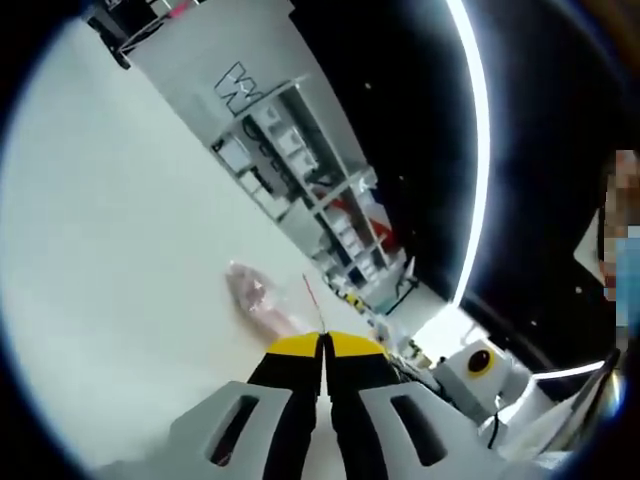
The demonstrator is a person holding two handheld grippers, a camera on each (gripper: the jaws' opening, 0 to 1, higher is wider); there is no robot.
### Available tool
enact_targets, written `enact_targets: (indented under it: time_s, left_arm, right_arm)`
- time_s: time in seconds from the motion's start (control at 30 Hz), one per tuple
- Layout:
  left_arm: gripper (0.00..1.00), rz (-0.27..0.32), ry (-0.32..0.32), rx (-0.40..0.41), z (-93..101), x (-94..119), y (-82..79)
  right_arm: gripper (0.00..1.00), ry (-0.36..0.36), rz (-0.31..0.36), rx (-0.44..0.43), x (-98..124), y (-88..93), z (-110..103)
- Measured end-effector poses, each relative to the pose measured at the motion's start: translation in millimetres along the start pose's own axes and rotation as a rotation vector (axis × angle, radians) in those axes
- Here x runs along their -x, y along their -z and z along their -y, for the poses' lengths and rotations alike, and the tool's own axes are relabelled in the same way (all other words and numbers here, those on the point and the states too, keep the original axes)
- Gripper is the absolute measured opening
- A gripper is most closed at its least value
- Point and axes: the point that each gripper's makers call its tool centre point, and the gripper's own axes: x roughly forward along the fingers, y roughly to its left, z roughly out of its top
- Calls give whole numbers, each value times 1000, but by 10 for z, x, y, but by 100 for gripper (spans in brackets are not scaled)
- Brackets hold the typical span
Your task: Open the resealable bag by pulling the two sides of the seal apart until the entire bag opening is separated and visibly accessible.
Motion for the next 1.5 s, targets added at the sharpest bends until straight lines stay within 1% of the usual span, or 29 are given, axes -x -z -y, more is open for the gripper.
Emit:
enact_targets:
  time_s: [0.17,0.4,0.83,1.03,1.33,1.5]
  left_arm:
    - [1,12,-4,-3,-10,14,-13]
    - [1,11,1,-2,3,18,-4]
    - [2,16,-2,-35,-15,5,0]
    - [2,15,1,-34,-17,5,3]
    - [4,19,-3,-29,-33,2,-13]
    - [2,14,-3,-33,-33,7,-2]
  right_arm:
    - [0,6,-2,14,-3,0,-4]
    - [0,10,-1,-14,2,-5,20]
    - [0,-5,2,-53,7,5,27]
    - [0,7,6,-51,-4,6,41]
    - [0,-5,12,-53,-12,-1,18]
    - [0,0,6,-48,-21,7,19]
